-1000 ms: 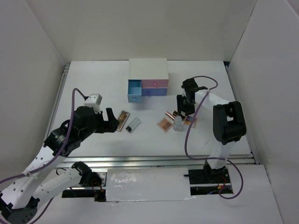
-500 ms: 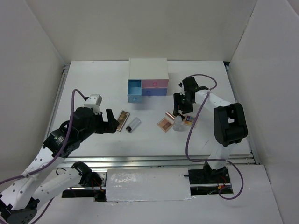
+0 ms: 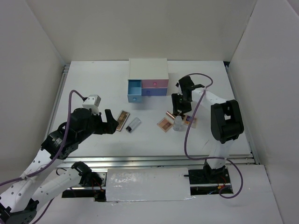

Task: Organize the makeup

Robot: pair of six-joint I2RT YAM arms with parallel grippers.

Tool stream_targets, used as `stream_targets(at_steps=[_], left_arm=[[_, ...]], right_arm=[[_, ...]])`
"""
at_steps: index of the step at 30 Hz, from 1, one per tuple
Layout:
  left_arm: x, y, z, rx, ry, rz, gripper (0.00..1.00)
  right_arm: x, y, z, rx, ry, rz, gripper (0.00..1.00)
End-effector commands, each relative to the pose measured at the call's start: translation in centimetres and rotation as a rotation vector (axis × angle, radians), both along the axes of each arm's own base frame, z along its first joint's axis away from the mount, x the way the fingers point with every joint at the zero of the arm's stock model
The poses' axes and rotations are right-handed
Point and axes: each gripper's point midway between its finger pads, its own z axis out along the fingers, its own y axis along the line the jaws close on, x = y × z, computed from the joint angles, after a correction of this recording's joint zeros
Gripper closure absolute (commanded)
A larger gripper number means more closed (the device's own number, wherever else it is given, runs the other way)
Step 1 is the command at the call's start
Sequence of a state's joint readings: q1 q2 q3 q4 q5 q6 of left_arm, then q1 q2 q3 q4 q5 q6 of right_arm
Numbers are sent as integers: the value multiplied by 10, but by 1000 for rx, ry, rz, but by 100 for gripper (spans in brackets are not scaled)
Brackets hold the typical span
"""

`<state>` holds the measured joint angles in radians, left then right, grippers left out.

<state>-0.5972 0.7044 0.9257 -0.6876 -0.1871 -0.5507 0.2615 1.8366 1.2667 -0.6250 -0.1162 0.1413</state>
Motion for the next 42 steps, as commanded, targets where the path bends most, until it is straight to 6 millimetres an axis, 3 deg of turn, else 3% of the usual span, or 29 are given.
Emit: stream_targets(at_steps=[1, 7, 22, 24, 28, 31, 36, 42], left_arm=[[1, -3, 8, -14, -41, -25, 1], [0, -5, 9, -17, -45, -39, 1], [-2, -7, 11, -28, -57, -57, 1], [-2, -7, 11, -27, -56, -58, 1], [-3, -7, 12, -29, -60, -58, 1], [-2, -7, 11, -28, -57, -57, 1], [-1, -7, 9, -24, -51, -55, 1], [-1, -6, 9, -21, -49, -45, 1]], right_arm=[[5, -7, -5, -60, 6, -13, 39], [9, -17, -4, -131, -15, -48, 40], [9, -14, -14, -148, 11, -24, 36], [10, -14, -14, -155, 7, -27, 39], [16, -15, -13, -168, -3, -35, 57], [19, -15, -11, -176, -12, -39, 64], [32, -17, 10, -178, -90, -72, 69], [52, -20, 60, -181, -204, -109, 74]])
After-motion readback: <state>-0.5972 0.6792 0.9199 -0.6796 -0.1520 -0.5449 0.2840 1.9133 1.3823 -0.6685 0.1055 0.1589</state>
